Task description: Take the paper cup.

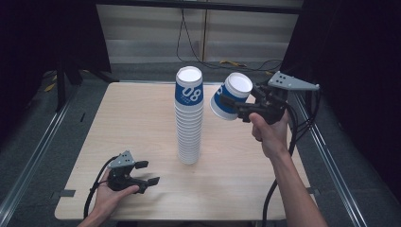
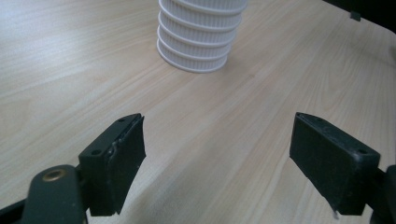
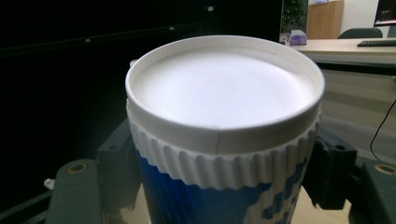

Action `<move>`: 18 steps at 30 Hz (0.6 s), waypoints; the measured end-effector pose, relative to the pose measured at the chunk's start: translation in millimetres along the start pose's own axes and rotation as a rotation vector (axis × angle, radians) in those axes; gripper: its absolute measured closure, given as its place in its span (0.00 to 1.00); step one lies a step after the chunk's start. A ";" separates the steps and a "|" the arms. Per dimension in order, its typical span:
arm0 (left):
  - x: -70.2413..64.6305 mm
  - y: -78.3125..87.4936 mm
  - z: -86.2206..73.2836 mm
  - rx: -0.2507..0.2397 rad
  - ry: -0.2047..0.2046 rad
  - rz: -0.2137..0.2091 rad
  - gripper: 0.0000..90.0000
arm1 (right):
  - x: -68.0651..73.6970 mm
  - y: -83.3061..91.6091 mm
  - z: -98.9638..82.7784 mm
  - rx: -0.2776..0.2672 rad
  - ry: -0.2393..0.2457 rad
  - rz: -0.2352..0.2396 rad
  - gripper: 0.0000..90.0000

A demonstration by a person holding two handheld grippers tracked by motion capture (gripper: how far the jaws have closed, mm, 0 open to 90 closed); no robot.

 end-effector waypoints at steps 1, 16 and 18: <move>-0.5 0.0 1.1 -0.008 0.012 -0.003 0.20 | 0.7 0.0 -3.3 0.008 -0.001 0.000 0.30; -20.0 -0.9 17.5 -0.026 -0.021 -0.047 0.20 | 24.8 -9.7 -61.7 0.106 -0.039 0.050 0.30; -23.4 -0.6 22.2 -0.045 -0.030 -0.051 0.20 | 28.5 -9.4 -65.1 0.110 -0.034 0.056 0.30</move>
Point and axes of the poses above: each handheld gripper's, and its own axes: y roughly backward along the jaws, z roughly out of its top, x roughly to its left, the point moved 8 cm from there along -y, roughly forward along the jaws, and after that the axes turned 14 degrees about y, right-handed, at the moved point
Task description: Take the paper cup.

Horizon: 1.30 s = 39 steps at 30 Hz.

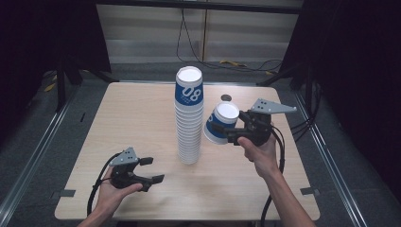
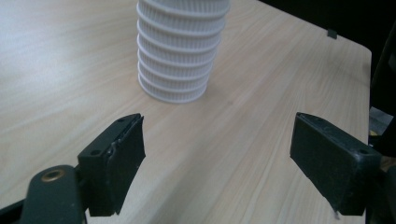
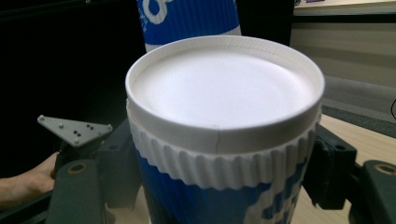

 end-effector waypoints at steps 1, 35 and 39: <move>-1.0 -0.2 1.1 0.001 -0.002 -0.002 0.20 | 1.9 0.1 -2.0 -0.001 0.002 0.006 0.30; -34.5 -25.8 26.5 -0.041 -0.082 -0.079 0.19 | 42.8 -41.5 -67.6 0.053 0.000 0.124 0.30; -37.2 -23.8 24.5 -0.039 -0.069 -0.096 0.19 | 51.5 -48.8 -74.0 0.056 0.012 0.147 0.30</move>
Point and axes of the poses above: each handheld gripper's, and its own axes: y roughly backward along the jaws, z roughly out of its top, x roughly to its left, the point moved 8 cm from there along -y, roughly forward along the jaws, and after that the axes turned 14 degrees about y, right-handed, at the moved point
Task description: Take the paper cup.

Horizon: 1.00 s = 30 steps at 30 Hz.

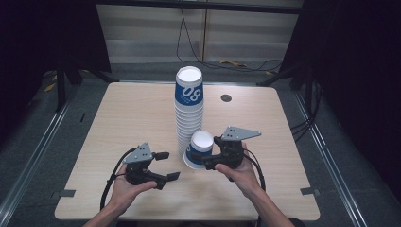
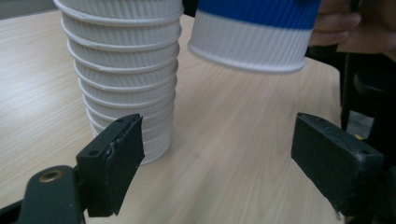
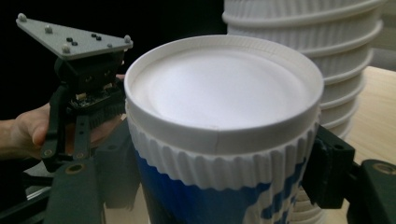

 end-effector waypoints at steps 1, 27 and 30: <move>-0.5 0.4 -0.3 -0.001 -0.005 -0.001 0.19 | 1.1 -1.2 -0.2 -0.008 -0.004 -0.002 0.30; -15.6 -16.8 -12.8 0.046 -0.020 -0.064 0.16 | 35.9 -33.3 -22.6 0.040 -0.027 0.146 0.31; -16.9 -20.8 -14.6 0.049 -0.024 -0.060 0.14 | 38.2 -34.2 -22.3 0.037 -0.032 0.154 0.31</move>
Point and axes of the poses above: each handheld gripper's, and its own axes: y roughly backward along the jaws, z roughly out of its top, x roughly to its left, the point moved 8 cm from there along -y, roughly forward along the jaws, and after that the axes turned 14 degrees about y, right-handed, at the moved point
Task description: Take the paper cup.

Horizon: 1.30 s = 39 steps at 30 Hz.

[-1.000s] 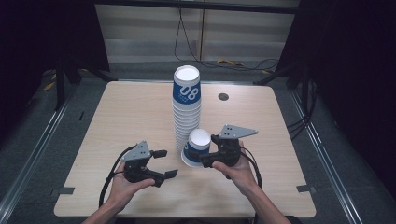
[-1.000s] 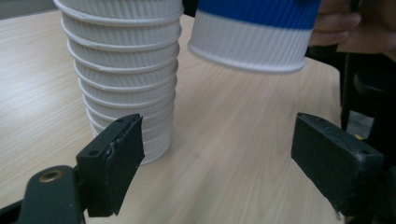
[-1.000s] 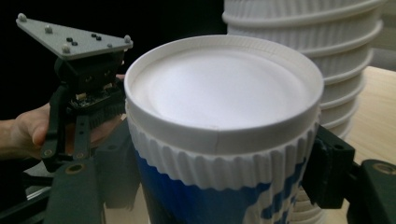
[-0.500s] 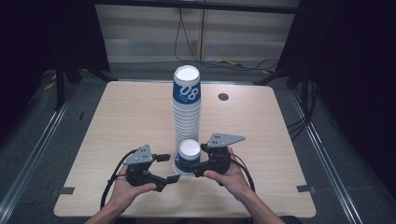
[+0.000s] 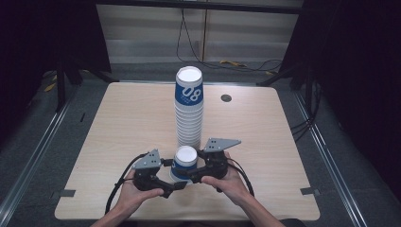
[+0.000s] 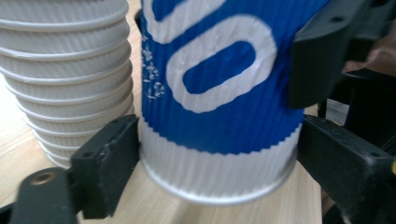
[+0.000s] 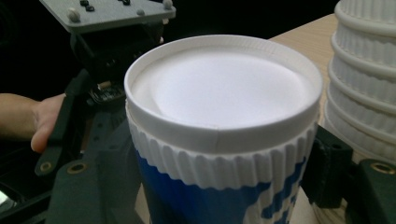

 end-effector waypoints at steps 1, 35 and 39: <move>-0.1 -0.6 0.4 -0.004 0.004 0.000 0.13 | 0.7 -0.5 0.3 0.002 0.002 -0.001 0.31; 0.3 6.2 1.9 -0.008 -0.042 0.018 0.24 | 2.9 -2.4 -0.4 0.030 -0.059 -0.007 0.18; 3.2 8.9 1.8 0.002 -0.029 0.025 0.24 | 2.9 -0.9 0.4 0.035 -0.067 -0.004 0.16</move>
Point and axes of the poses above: each handheld gripper's, and its own axes: y roughly backward along the jaws, z roughly out of its top, x roughly to its left, the point moved 8 cm from there along -y, roughly forward along the jaws, and after that the axes turned 14 degrees about y, right-handed, at the moved point
